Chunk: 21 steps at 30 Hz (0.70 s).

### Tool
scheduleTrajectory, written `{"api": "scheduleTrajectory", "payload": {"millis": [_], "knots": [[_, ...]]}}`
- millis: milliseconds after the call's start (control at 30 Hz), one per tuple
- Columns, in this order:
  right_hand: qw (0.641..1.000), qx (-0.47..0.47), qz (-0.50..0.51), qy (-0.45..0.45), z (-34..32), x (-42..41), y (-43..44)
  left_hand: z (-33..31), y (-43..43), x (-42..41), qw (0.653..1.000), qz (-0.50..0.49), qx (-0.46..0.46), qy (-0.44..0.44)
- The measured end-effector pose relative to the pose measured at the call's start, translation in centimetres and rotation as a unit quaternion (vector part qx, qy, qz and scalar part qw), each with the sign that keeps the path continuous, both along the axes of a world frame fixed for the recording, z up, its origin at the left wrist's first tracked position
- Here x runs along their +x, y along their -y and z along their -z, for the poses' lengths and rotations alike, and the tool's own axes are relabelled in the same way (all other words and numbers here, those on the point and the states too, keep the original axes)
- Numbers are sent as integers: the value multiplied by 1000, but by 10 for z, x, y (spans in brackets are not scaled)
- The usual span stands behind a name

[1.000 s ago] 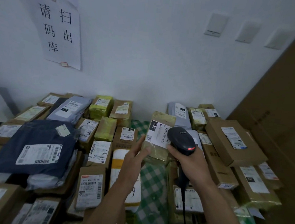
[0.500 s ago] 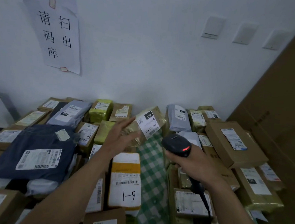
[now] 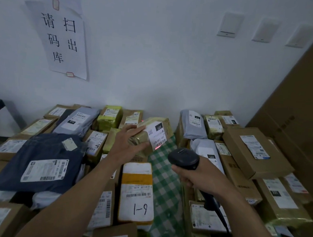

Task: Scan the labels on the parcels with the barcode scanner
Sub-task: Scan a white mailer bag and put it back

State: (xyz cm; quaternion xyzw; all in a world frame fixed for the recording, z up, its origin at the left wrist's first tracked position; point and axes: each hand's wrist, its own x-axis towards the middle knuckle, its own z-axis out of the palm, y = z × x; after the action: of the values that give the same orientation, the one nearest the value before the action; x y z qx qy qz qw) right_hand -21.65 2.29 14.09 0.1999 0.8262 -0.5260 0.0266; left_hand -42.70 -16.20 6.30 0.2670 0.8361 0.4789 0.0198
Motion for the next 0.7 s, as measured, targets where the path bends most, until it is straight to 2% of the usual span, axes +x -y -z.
{"api": "scheduleTrajectory", "payload": {"millis": [500, 600, 700], "knots": [[1000, -16, 1, 3, 6, -7, -7, 5, -2, -2, 1000, -7, -23, 11], [999, -23, 24, -5, 9, -13, -10, 17, 3, -5, 998, -53, -1, 33], [998, -30, 48, -10, 16, -22, -12, 38, 3, -4, 991, -134, -9, 20]]}}
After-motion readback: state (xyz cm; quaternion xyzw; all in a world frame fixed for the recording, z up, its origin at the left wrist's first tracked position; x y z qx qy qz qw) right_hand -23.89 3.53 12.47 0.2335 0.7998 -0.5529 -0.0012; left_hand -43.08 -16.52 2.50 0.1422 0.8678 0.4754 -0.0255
